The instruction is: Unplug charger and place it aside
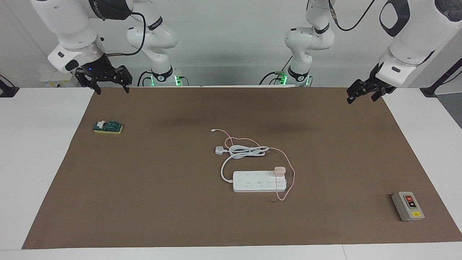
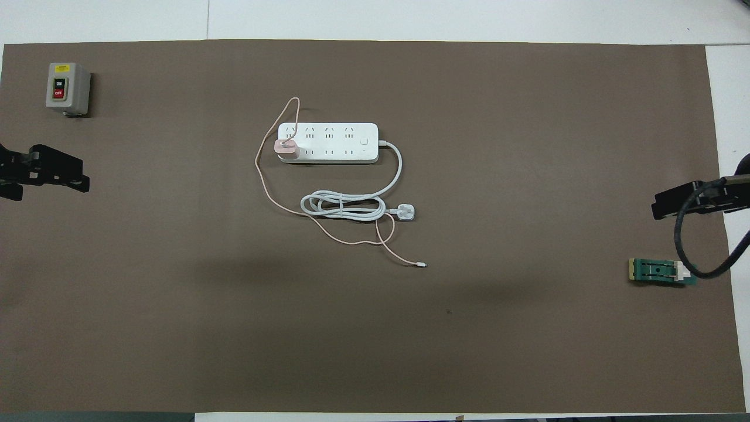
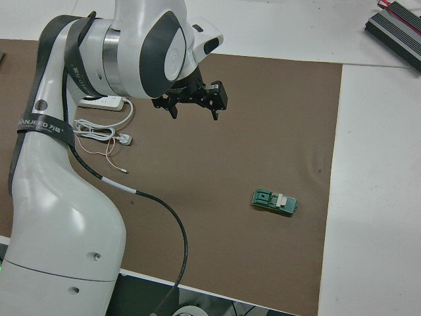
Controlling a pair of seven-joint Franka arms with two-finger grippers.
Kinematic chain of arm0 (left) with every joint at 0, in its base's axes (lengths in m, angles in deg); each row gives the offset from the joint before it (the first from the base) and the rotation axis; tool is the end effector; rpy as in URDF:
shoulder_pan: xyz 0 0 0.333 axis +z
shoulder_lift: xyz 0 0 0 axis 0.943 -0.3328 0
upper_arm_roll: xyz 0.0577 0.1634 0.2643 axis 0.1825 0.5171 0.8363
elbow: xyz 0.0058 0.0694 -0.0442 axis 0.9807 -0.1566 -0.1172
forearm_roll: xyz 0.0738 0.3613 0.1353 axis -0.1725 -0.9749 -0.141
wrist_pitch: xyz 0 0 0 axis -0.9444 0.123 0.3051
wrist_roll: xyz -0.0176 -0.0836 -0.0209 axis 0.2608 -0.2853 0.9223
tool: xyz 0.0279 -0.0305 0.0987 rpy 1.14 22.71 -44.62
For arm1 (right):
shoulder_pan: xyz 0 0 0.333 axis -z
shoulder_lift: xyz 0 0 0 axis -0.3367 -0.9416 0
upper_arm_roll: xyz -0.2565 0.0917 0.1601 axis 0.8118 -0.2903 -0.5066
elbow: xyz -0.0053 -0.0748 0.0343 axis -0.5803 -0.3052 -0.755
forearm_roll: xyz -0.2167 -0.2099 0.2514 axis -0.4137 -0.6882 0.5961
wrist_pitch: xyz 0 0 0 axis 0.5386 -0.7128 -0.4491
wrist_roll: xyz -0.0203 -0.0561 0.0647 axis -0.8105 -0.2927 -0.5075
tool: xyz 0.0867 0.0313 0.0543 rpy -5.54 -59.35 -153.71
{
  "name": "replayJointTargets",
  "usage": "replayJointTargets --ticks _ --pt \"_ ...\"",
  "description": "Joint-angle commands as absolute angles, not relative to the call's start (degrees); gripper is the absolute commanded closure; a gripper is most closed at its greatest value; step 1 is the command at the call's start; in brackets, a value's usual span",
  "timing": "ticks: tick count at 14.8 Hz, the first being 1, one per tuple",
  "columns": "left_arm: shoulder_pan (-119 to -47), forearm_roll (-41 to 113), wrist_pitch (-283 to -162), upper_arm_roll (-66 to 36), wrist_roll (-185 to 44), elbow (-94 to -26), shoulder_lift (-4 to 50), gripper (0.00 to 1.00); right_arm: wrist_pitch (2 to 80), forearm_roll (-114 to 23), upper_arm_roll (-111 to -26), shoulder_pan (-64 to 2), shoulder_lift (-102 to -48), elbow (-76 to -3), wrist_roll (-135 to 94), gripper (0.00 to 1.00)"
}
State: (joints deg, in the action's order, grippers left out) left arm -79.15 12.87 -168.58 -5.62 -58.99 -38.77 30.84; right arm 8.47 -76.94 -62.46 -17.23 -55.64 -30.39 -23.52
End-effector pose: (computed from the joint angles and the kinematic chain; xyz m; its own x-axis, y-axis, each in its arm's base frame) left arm 0.5562 -0.0231 0.6100 0.9939 0.0375 -0.1037 0.0395 -0.9991 0.0176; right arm 0.5224 -0.0119 0.6181 0.9934 0.0593 -0.0983 0.0608 -0.9981 0.0123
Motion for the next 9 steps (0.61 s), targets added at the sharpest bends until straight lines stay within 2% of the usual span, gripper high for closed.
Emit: replayJointTargets --ticks 1,9 --pt "-80.05 13.70 -169.60 -4.69 -59.14 -39.31 31.49 0.00 8.27 -76.05 -62.54 -16.95 -55.17 -30.37 -22.25 0.00" --pt "-80.32 13.17 -169.78 -4.70 -58.60 -39.49 31.93 0.00 8.27 -76.05 -62.54 -16.51 -55.17 -30.37 -22.51 0.00"
